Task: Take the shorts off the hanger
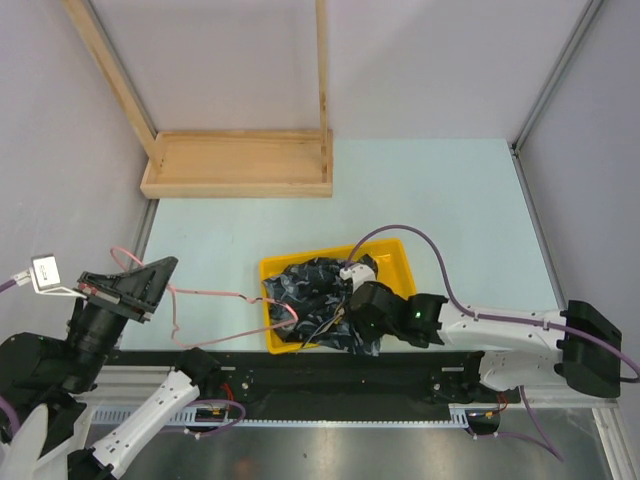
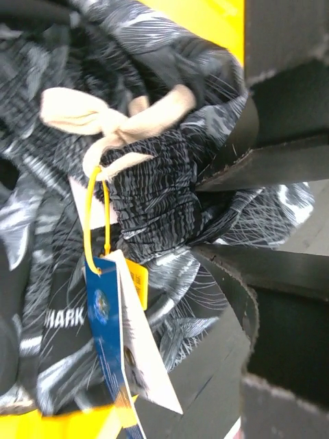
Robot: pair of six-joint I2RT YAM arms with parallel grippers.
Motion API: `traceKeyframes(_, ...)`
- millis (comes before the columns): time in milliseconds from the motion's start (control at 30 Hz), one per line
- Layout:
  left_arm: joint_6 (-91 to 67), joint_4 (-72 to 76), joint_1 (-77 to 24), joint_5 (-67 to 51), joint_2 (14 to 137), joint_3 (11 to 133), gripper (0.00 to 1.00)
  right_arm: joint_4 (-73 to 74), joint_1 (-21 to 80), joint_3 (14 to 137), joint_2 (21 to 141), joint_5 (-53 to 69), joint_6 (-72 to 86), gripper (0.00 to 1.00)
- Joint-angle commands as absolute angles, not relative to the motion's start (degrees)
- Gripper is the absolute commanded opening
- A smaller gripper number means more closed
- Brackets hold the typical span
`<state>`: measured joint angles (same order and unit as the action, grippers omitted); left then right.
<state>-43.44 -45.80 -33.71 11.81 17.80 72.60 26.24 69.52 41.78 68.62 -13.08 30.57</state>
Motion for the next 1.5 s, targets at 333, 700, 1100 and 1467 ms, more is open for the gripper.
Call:
traceKeyframes(333, -43.2, -46.8, -33.5, 11.3, 17.7, 74.4, 0.0, 10.5, 59.1, 40.4, 81.1, -6.1, 25.4, 0.08)
traceKeyframes(700, -38.6, -47.3, -33.5, 9.6, 19.8, 70.8, 0.0, 23.4, 56.9, 43.4, 62.8, -9.8, 29.1, 0.88)
traceKeyframes(1100, -24.4, -44.3, -33.5, 2.7, 33.9, 64.9, 0.01, 25.0, 56.2, 49.4, 41.7, 2.1, 35.4, 1.0)
traceKeyframes(1467, -18.6, -42.5, -33.5, 4.9, 35.8, 63.6, 0.0, 13.9, 67.1, 52.1, 46.6, 16.7, 37.6, 1.0)
